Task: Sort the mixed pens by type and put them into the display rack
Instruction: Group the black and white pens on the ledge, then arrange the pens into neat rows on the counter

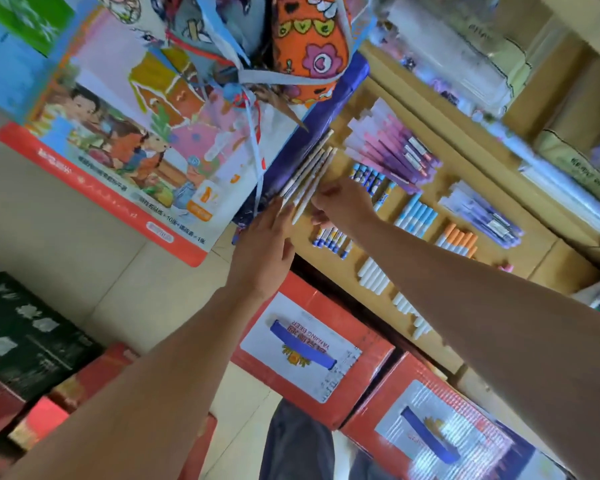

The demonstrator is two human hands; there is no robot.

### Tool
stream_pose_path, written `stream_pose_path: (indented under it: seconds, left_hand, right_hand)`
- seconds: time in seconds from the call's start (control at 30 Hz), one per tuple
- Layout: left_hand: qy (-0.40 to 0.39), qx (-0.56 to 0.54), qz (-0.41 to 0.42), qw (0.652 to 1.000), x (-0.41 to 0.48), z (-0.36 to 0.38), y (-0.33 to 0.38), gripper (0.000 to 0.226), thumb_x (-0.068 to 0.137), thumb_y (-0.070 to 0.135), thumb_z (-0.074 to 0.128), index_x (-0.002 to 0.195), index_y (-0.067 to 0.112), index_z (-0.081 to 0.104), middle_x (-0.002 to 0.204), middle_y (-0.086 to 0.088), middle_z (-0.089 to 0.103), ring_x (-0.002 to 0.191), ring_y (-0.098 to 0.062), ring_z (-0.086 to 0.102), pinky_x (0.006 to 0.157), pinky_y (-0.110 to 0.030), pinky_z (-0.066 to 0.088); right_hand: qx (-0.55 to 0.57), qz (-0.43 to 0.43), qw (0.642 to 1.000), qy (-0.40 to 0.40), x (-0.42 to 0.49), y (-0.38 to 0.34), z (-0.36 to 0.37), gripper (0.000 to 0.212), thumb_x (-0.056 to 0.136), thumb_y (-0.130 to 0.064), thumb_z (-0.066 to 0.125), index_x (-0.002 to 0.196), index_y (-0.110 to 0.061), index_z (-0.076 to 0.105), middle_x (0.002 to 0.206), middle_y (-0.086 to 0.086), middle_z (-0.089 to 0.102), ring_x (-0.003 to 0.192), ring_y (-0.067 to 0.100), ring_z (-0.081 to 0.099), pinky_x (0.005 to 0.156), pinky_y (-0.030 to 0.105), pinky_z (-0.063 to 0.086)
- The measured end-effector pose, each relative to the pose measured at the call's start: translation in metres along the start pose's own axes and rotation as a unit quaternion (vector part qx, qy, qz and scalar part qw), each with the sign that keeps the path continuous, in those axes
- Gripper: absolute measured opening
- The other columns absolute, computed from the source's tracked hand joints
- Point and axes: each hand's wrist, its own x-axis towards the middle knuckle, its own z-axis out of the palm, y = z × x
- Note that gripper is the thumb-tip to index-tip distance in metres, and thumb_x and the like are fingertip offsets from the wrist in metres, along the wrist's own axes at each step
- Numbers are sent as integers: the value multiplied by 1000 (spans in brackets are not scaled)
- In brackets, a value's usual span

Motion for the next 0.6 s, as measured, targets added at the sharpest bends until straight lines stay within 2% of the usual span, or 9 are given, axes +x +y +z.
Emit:
stream_pose_path:
  seconds: [0.17,0.27,0.33,0.4,0.47,0.6]
  left_hand:
    - [-17,33,-16,999,-2,-3,3,58,89,9,50,145,16,37,156,-7,26,136,-30,38,104,-47,42]
    - [-3,66,-32,997,-2,-7,14,50,88,9,51,137,13,45,150,-9,34,131,-31,40,100,-48,42]
    - [19,68,-9,997,-2,-8,26,43,86,6,52,128,9,52,139,-11,44,125,-32,44,93,-48,47]
    - [43,65,34,996,-1,-8,42,37,83,4,55,120,8,58,126,-11,52,118,-32,49,87,-44,50]
    - [58,59,73,994,1,-5,63,34,81,1,59,114,8,61,117,-12,57,107,-31,55,80,-40,50]
    - [37,41,138,989,5,13,118,25,85,3,55,108,10,63,100,-9,63,92,-29,60,73,-39,50]
  right_hand:
    - [-5,-8,999,-39,-7,-1,-3,14,92,-2,54,101,-13,52,78,8,63,59,22,63,61,33,54]
    - [-53,-53,997,-32,-16,8,-16,12,93,-5,53,97,-16,55,84,7,65,64,19,66,67,38,54]
    - [-73,-71,995,-23,-25,16,-31,13,93,-7,52,93,-19,58,86,6,67,65,16,67,69,40,55]
    - [-63,-75,995,-14,-36,25,-48,13,93,-9,53,97,-16,62,89,9,70,64,13,67,67,37,54]
    - [-44,-77,996,5,-47,37,-68,14,93,-8,53,99,-16,63,86,6,70,61,9,66,59,26,51]
    - [6,-69,996,58,-73,72,-111,18,91,-4,50,98,-11,65,82,8,69,53,0,62,53,20,45]
